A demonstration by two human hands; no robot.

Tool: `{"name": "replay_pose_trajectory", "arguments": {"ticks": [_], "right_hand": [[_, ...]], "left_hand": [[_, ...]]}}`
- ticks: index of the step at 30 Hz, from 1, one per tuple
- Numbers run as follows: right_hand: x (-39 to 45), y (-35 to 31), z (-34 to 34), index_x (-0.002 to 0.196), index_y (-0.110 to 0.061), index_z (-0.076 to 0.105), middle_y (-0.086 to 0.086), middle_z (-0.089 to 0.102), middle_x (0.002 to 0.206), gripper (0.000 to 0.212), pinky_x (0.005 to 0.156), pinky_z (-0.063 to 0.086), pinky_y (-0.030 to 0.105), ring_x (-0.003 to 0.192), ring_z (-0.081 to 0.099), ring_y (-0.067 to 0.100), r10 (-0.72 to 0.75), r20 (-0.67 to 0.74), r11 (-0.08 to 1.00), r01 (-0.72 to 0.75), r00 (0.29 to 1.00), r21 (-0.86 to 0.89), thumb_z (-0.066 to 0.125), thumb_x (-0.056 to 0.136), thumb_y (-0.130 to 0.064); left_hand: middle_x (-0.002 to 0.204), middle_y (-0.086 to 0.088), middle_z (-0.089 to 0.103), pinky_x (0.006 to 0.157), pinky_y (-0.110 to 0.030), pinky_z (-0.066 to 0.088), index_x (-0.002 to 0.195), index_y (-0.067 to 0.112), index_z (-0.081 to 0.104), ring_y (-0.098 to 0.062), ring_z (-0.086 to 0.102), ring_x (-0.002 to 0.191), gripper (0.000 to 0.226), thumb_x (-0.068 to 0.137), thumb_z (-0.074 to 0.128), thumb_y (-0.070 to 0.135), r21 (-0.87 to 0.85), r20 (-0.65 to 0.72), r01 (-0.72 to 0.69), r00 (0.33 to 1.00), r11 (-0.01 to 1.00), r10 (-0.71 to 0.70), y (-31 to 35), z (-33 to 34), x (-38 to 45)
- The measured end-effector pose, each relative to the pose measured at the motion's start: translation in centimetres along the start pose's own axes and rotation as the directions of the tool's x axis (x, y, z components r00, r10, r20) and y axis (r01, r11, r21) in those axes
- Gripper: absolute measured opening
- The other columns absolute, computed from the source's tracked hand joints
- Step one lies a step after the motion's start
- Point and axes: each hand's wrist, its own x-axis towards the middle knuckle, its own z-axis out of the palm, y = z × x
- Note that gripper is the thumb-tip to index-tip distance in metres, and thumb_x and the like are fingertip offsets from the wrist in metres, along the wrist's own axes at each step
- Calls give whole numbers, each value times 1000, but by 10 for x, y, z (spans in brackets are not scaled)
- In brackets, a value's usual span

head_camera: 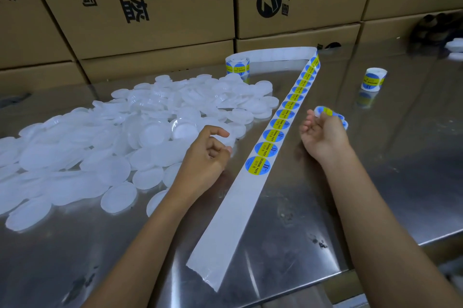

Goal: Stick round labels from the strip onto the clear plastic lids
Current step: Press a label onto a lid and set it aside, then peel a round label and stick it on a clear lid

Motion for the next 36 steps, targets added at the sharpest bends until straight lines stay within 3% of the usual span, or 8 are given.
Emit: {"name": "replay_pose_trajectory", "arguments": {"ticks": [10, 14, 17, 21, 24, 27, 33, 36], "right_hand": [[4, -8, -5, 93, -4, 54, 5, 66, 90, 28, 57, 43, 22, 64, 56, 9, 88, 59, 995, -90, 994, 43, 31, 105, -14], [6, -6, -6, 90, -4, 59, 3, 67, 88, 40, 56, 43, 21, 63, 55, 9, 80, 54, 997, -81, 995, 9, 29, 108, -23], [5, -3, -6, 88, -4, 59, 3, 65, 87, 38, 58, 43, 20, 66, 54, 10, 44, 37, 999, -45, 998, 22, 30, 107, -21], [-1, 7, 1, 96, -8, 65, 2, 64, 81, 32, 59, 45, 19, 63, 52, 11, -36, 74, 975, 52, 997, -218, 35, 102, -18], [-10, 21, 13, 100, -9, 71, 0, 64, 73, 26, 56, 44, 20, 56, 52, 9, -184, 133, 807, 227, 974, -545, 45, 96, -15], [-22, 41, 23, 99, -13, 73, -8, 66, 80, 22, 71, 46, 18, 73, 59, 3, -326, 374, 450, 490, 868, -747, 51, 94, -14], [-38, 76, 24, 120, -23, 67, -8, 66, 118, 29, 106, 36, 33, 119, 50, 12, -141, 704, -48, 706, 696, -707, 60, 92, -20], [-41, 85, 27, 130, -24, 62, -8, 63, 130, 37, 112, 28, 35, 130, 44, 14, -90, 725, -123, 715, 682, -688, 62, 93, -31]], "left_hand": [[76, 4, 66, 74, -37, 55, 101, 24, 63, -9, 63, 67, 32, 95, 48, -3, -22, -115, 8, 993, 1000, -10, -1, -6, 1], [84, 9, 63, 70, -12, 46, 97, 29, 64, -2, 58, 76, 26, 96, 53, 6, 139, -272, -56, 958, 989, 92, -4, -17, 3], [106, 10, 62, 88, -11, 39, 115, 27, 65, -2, 50, 100, 26, 95, 61, 12, 394, -187, -133, 957, 910, 221, -8, -17, 4], [153, 3, 42, 113, -36, 23, 147, 21, 50, -18, 28, 140, 48, 100, 55, 33, 674, 8, -150, 981, 723, 196, -11, -7, 10], [165, 4, 25, 117, -43, 19, 154, 23, 38, -22, 17, 147, 52, 105, 39, 42, 747, 75, -136, 990, 650, 122, -15, -5, 12], [163, 2, 30, 115, -40, 20, 150, 25, 45, -22, 21, 146, 48, 105, 43, 40, 748, 69, -143, 988, 649, 139, -17, -7, 13], [116, 13, 59, 87, -21, 22, 120, 25, 62, -15, 41, 123, 26, 95, 64, 32, 593, -48, -116, 983, 797, 178, -13, -8, 8], [107, 16, 58, 95, -23, 29, 116, 25, 65, -10, 43, 119, 24, 92, 69, 30, 525, -74, -109, 982, 844, 172, -10, -9, 7]]}}
